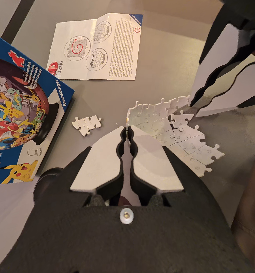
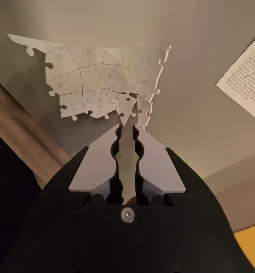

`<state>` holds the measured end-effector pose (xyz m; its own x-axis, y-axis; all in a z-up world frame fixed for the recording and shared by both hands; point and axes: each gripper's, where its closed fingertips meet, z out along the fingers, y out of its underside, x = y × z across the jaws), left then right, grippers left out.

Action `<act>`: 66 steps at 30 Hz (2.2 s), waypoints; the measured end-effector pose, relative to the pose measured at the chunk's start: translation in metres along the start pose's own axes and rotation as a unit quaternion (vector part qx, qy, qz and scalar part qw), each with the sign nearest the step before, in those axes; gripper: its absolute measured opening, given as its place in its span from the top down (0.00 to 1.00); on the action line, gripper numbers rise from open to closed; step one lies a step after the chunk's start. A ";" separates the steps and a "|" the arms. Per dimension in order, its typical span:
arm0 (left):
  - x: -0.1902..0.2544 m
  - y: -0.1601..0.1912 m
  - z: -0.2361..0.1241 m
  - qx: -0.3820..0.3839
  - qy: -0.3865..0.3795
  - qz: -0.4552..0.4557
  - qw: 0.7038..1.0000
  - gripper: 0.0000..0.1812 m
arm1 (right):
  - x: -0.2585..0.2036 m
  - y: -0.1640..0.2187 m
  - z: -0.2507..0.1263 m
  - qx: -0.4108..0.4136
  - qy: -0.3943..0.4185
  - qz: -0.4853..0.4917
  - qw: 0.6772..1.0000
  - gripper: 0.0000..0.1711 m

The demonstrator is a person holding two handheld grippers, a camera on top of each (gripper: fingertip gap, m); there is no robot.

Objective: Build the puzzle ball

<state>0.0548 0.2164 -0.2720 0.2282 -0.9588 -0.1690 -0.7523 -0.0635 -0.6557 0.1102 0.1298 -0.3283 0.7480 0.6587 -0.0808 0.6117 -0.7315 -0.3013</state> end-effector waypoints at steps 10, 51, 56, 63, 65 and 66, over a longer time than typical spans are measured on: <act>0.001 -0.006 0.003 -0.014 -0.001 0.025 1.000 0.99 | -0.013 0.005 -0.007 0.027 -0.008 -0.021 0.999 0.92; 0.011 -0.023 0.011 -0.076 -0.006 0.147 0.986 0.98 | 0.007 -0.009 0.006 0.116 -0.118 0.154 0.974 0.93; 0.011 -0.022 0.012 -0.082 -0.010 0.159 0.984 0.98 | 0.005 -0.008 0.005 0.120 -0.120 0.153 0.974 0.93; 0.012 -0.024 0.012 -0.084 -0.014 0.172 0.981 0.98 | 0.006 -0.004 0.002 0.122 -0.102 0.140 0.977 0.89; 0.013 -0.025 0.011 -0.082 -0.014 0.177 0.981 0.98 | 0.006 -0.001 0.001 0.114 -0.094 0.126 0.981 0.88; 0.014 -0.026 0.011 -0.082 -0.014 0.179 0.980 0.98 | 0.003 -0.001 -0.001 0.115 -0.097 0.120 0.981 0.87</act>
<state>0.0844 0.2078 -0.2657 -0.0534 -0.9202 -0.3879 -0.8760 0.2296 -0.4241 0.1125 0.1325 -0.3274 0.7868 0.5093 -0.3488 0.3318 -0.8254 -0.4567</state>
